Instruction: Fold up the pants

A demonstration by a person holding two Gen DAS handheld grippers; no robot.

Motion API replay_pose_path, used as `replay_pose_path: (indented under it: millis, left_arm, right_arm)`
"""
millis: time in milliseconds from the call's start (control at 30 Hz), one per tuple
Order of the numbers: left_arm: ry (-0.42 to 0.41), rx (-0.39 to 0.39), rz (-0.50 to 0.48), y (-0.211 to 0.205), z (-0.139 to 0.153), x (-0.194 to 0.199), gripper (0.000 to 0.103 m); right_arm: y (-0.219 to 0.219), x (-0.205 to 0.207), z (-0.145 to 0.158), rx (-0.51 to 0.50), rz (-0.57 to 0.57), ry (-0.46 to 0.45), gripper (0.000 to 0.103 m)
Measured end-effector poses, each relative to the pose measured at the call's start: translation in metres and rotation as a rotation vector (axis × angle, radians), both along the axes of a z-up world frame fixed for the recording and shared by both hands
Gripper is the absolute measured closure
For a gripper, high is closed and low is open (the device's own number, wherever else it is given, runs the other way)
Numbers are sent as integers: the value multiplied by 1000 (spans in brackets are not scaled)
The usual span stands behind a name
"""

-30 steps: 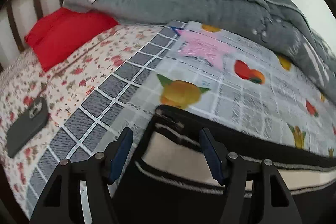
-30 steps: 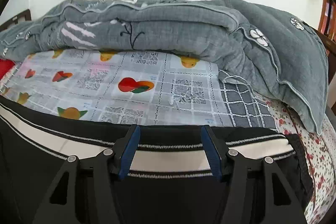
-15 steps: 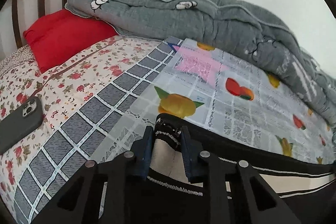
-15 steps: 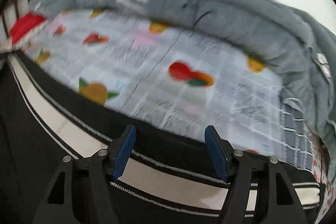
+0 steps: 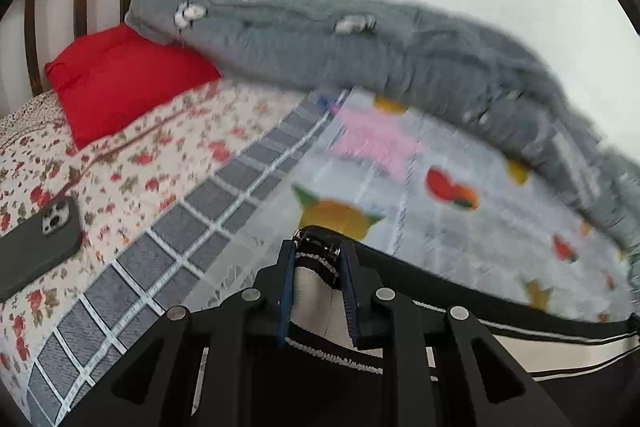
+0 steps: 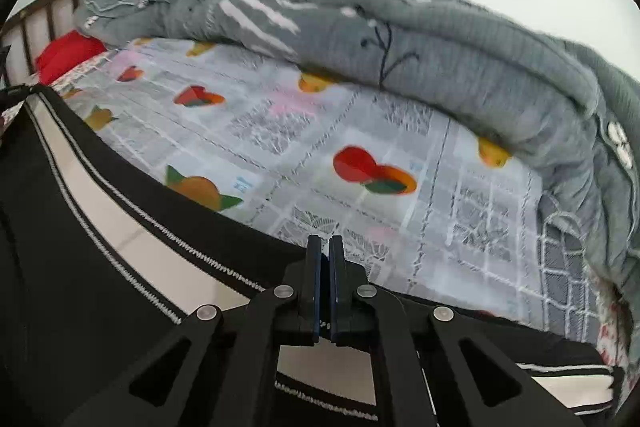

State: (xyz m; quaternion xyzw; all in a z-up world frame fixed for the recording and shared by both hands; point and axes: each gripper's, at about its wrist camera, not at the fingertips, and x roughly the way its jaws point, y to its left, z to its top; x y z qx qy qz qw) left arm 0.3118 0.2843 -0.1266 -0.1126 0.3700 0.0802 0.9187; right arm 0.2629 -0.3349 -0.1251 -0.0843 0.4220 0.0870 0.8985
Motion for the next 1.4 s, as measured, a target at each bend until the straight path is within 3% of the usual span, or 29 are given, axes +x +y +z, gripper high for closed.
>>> replay_pose_path:
  millis: [100,167,233,367,400,500,600,633,700,767,867,1033,1100,1167,1200,1267,1333,1400]
  left_arm:
    - [28,1,0,2,-4,1,74]
    - [12,-12,17,6,1,-4,62]
    - [-14,-2,27,9,6,-6,60]
    - [22,-18,-21,8,3,5,62]
    - [32,-8,-38,5,0,8,83]
    - [-15,48,-45,-5,4,3,82]
    - [-129,50,-42,-5,20,-13,82]
    - [-129,52,-34,-3,23,-10,82]
    - [-69,44,-20,1,16,7,82]
    - [-8,47,-11,1,2,20,82]
    - [40,73,-1,-2,-13,26,81]
    - [6,87,30,-1,2,10,63]
    - [-19,100,17,-5,11,3,60]
    - [-51,114,-18,-14,20,-4,47]
    - [-72,117,-46,-22,24,-7,40]
    - [-78,123,-95,-35,23,-6,38]
    - [1,206,-108,-50,7,6,38]
    - [143,364,-46,-54,-21,25,37]
  right_arm:
    - [4,0,-6,-27,0,15,100]
    - [4,-1,-5,-32,1,14,100]
    - [4,-1,-6,-27,-1,17,100]
    - [3,-1,-10,-15,-12,21,100]
    - [2,-1,-10,-11,-12,19,100]
    - [-1,-4,-5,3,-14,-5,100]
    - [-2,-13,6,14,-5,-54,101]
    - [-3,-12,7,20,-6,-55,100]
    - [-5,-3,5,39,-33,-33,103]
    - [-7,13,-8,-17,-102,12,103]
    - [-5,19,-18,-27,-96,66,103]
    - [-18,-7,14,5,-109,-21,101]
    - [-31,-17,20,12,-138,-25,92]
    - [-46,-24,15,-15,-183,-18,77]
    - [-52,-22,8,-19,-200,3,76]
    - [-64,-13,-11,-4,-229,64,77]
    - [-69,-8,-17,21,-238,68,76]
    - [-68,-6,-14,5,-259,57,77]
